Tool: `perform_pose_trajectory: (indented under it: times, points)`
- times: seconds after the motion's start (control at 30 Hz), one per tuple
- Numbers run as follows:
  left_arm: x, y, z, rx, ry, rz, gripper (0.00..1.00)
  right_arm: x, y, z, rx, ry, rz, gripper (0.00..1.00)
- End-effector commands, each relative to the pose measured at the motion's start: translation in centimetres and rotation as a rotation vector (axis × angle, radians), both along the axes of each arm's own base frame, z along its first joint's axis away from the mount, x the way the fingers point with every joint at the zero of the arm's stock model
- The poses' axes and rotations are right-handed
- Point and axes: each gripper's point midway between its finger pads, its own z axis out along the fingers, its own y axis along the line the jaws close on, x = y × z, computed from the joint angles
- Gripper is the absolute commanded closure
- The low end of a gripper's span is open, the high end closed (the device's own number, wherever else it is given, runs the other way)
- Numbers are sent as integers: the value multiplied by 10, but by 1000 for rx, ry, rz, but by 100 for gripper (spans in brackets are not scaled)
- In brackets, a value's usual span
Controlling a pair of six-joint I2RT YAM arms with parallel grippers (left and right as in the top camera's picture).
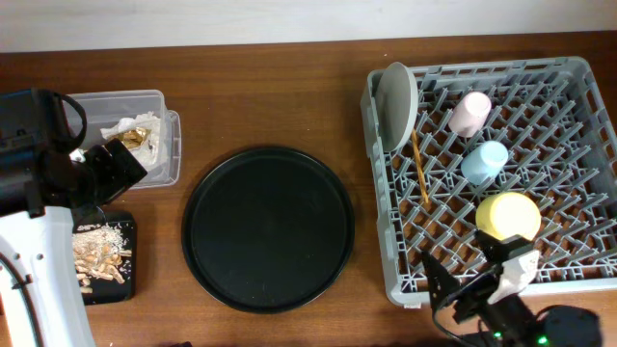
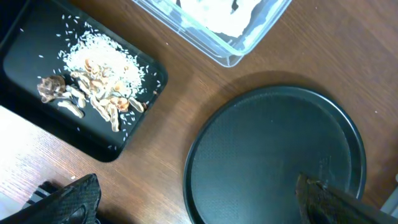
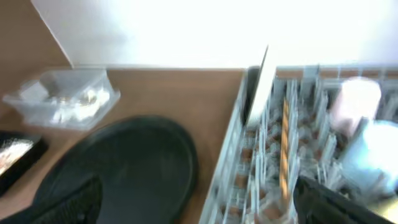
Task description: Sort waste into correct bins and load items into the dishwasher rack
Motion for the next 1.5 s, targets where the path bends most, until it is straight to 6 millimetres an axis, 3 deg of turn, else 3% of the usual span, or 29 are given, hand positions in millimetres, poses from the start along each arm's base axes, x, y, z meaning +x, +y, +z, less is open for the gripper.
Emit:
perform_pose_trajectory:
  times: [0.0,0.13,0.37,0.57,0.7,0.97,1.47]
  points:
    - [1,1,4,-1,-16,8,1,16,-1,-28,-10,-78,-15,2]
    - [1,1,4,-1,-16,9,1,44,0,-34,2,-203,-26,2]
    - [1,1,4,-1,-16,8,1,71,-13,-56,17,-367,-118,2]
    - [1,1,4,-1,-16,8,1,78,-49,-66,-10,-321,-321,2]
    - [1,1,4,-1,-16,8,1,79,-64,-105,-55,-166,-387,2]
    - [1,1,4,-1,-16,8,1,79,-63,-106,-221,-198,-349,2]
    - [1,1,4,-1,-16,8,1,79,-62,-106,-227,-199,-345,2]
